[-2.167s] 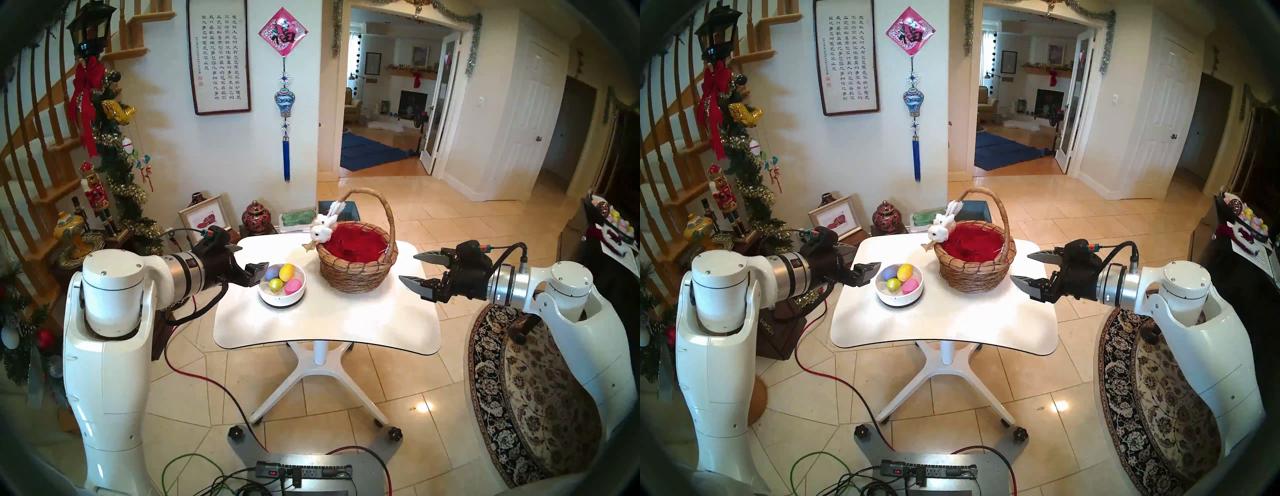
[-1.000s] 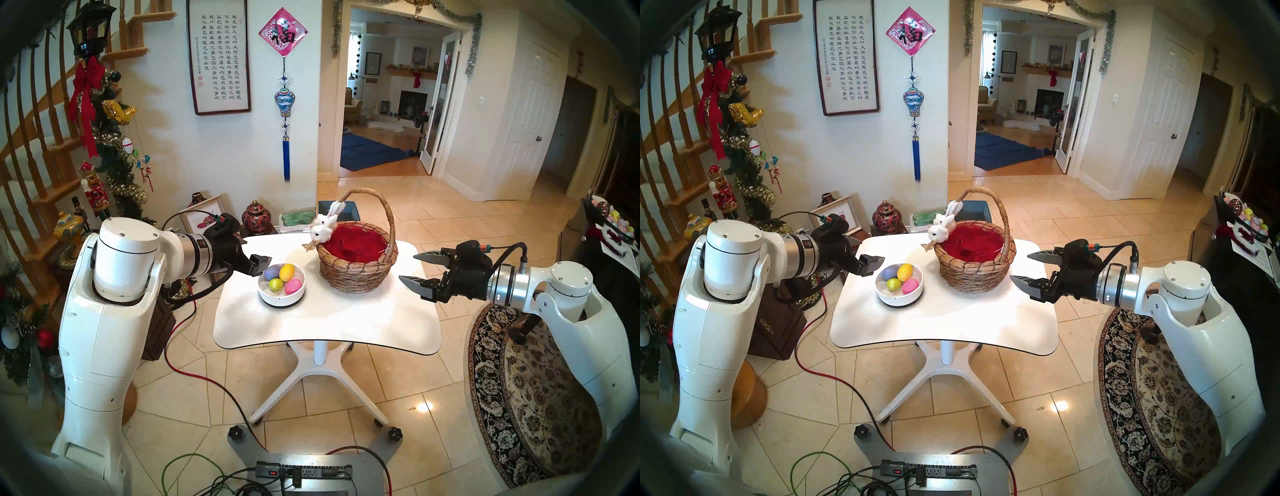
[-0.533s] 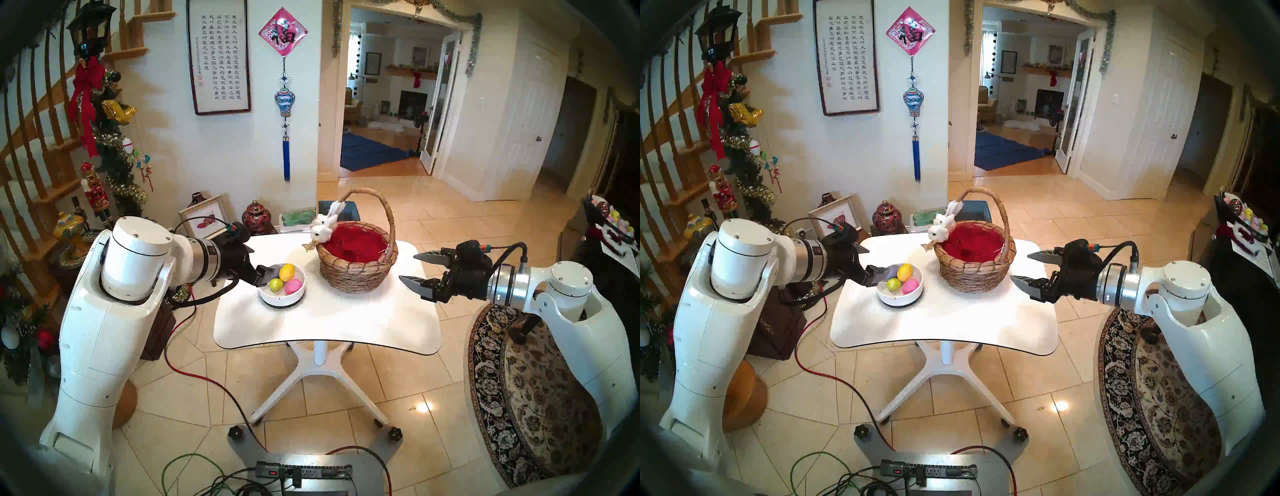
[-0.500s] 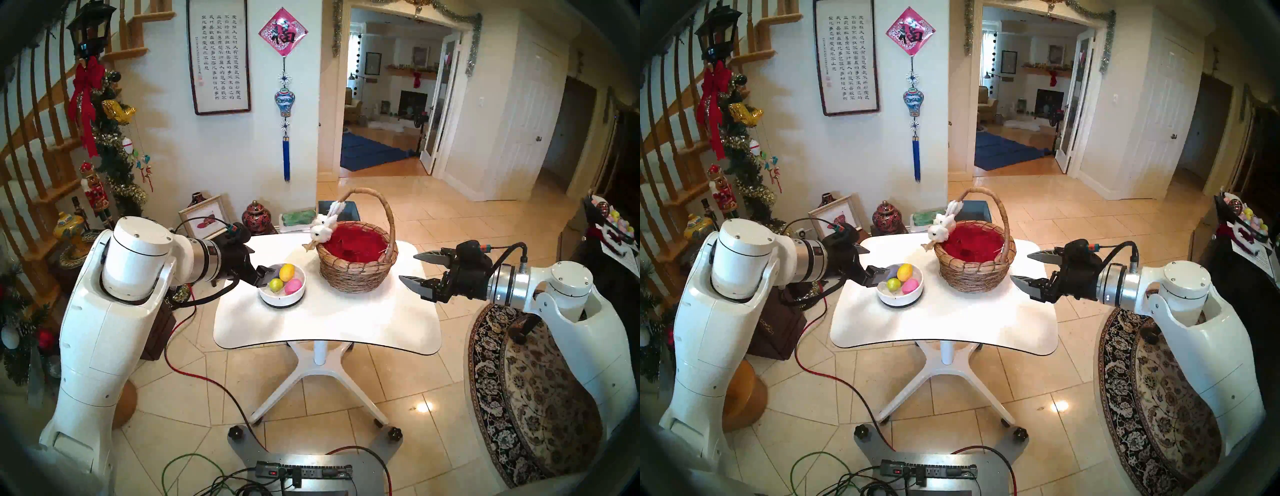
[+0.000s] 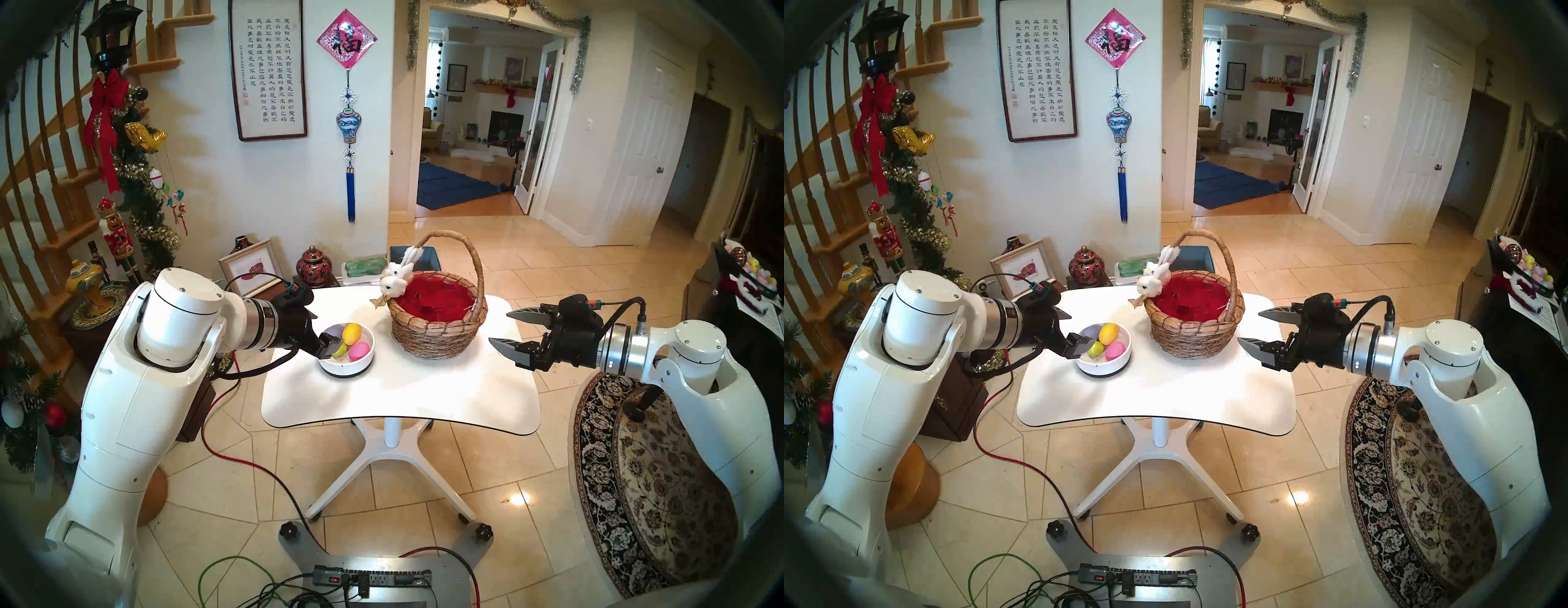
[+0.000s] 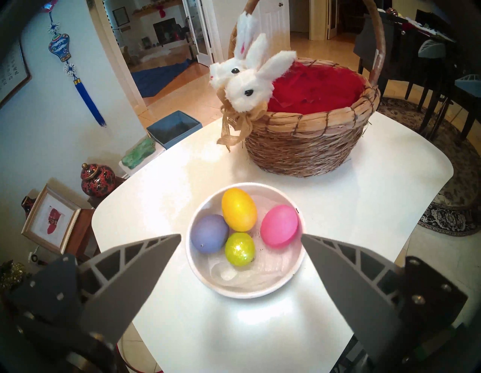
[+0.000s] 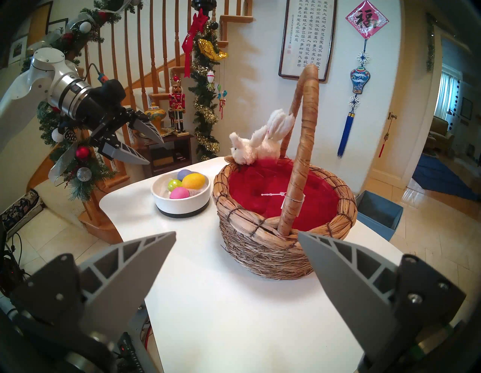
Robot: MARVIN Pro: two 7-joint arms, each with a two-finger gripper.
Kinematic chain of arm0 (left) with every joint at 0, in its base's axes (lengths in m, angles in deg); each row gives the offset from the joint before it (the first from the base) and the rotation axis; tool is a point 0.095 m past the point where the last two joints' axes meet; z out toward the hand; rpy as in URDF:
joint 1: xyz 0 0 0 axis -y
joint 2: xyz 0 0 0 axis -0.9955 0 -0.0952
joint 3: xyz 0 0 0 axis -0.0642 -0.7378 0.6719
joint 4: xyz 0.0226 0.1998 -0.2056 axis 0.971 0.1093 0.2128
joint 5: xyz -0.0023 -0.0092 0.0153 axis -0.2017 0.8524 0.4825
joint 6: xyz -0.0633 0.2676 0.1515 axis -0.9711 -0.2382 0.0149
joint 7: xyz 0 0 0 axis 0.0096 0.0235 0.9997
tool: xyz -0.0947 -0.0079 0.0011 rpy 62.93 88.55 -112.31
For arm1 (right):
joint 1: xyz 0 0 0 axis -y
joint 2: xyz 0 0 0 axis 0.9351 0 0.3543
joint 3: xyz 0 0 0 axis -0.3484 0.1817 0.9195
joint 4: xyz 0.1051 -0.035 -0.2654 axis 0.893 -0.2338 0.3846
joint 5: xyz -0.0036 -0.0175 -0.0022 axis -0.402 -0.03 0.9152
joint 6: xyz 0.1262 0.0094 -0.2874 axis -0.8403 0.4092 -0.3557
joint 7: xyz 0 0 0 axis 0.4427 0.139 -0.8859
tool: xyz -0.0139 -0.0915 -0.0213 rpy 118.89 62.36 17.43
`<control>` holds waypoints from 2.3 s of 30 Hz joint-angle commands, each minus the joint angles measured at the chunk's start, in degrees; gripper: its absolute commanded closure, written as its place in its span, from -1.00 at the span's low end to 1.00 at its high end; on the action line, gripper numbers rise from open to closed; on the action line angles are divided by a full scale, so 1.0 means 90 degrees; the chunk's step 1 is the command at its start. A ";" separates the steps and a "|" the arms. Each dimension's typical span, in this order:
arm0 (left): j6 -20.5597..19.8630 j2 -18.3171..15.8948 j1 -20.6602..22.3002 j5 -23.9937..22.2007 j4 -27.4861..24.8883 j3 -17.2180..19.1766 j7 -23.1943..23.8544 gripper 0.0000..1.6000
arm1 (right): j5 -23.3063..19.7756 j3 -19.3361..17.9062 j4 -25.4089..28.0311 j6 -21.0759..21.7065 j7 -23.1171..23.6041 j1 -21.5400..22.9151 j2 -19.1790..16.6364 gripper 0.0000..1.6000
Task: Put easter egg into basket
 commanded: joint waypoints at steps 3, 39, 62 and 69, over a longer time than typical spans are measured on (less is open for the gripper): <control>0.0014 0.0113 0.0306 -0.0109 0.0091 -0.0037 0.0207 -1.00 | 0.0001 -0.0035 0.0009 -0.0009 0.0007 -0.0002 -0.0021 -1.00; 0.0014 0.0275 0.0679 -0.0037 0.0696 -0.0564 -0.0077 -1.00 | -0.0011 -0.0031 0.0010 -0.0016 -0.0003 -0.0007 -0.0034 -1.00; 0.0014 0.0796 0.1071 0.0267 0.1425 -0.0612 -0.0163 -1.00 | -0.0019 -0.0027 0.0010 -0.0021 -0.0008 -0.0008 -0.0041 -1.00; 0.0014 0.0904 0.1039 0.0433 0.1454 -0.0578 -0.0145 -1.00 | -0.0021 -0.0026 0.0010 -0.0022 -0.0010 -0.0009 -0.0043 -1.00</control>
